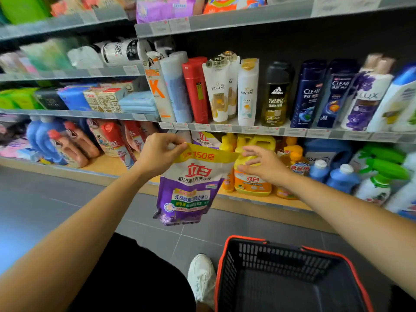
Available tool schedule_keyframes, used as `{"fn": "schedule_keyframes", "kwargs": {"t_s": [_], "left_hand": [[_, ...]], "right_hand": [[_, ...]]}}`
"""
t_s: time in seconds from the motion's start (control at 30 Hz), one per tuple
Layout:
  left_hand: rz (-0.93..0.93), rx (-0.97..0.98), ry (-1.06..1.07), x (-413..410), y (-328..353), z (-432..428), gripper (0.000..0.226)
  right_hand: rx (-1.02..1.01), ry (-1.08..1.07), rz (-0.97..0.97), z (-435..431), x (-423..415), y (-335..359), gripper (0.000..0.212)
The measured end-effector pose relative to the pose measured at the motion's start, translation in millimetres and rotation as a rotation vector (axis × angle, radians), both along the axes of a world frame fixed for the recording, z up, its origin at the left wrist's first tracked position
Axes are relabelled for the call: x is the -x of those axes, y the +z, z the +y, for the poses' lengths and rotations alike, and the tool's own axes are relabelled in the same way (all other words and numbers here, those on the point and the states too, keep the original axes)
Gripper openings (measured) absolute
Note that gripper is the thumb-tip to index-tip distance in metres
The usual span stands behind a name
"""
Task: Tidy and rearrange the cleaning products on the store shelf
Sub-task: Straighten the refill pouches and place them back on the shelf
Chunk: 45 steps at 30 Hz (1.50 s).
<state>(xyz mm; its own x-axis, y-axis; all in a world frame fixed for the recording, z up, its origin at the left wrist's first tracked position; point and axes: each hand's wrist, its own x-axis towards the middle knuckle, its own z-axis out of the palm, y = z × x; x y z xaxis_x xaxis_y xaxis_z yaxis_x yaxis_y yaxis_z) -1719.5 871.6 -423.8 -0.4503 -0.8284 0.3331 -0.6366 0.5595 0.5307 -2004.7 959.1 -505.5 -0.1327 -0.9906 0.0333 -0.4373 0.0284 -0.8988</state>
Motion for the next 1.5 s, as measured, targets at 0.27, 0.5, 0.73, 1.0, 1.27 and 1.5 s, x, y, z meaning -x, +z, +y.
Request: {"fn": "schedule_keyframes", "kwargs": {"t_s": [0.27,0.5,0.73,1.0,1.27,1.5], "left_hand": [[0.373,-0.347,-0.251,32.1,13.3,45.3,0.015],[0.512,-0.672,-0.33,86.9,-3.0,52.0,0.012],[0.619,-0.836,-0.344,132.9,-39.6,65.3,0.024],[0.641,-0.869,-0.496,171.3,-66.1,85.8,0.023],[0.576,-0.592,-0.593,199.8,-49.8,103.2,0.03],[0.375,-0.441,-0.688,198.1,-50.5,106.6,0.034]], "right_hand": [[-0.053,0.005,-0.455,73.4,-0.6,22.7,0.057],[0.203,-0.194,-0.417,116.8,29.5,47.7,0.031],[0.236,-0.34,-0.474,139.2,56.1,44.6,0.034],[0.194,-0.502,-0.416,152.7,98.5,48.6,0.044],[0.275,-0.728,-0.025,156.1,123.0,35.4,0.034],[0.156,-0.176,0.339,154.1,88.9,36.2,0.038]]}}
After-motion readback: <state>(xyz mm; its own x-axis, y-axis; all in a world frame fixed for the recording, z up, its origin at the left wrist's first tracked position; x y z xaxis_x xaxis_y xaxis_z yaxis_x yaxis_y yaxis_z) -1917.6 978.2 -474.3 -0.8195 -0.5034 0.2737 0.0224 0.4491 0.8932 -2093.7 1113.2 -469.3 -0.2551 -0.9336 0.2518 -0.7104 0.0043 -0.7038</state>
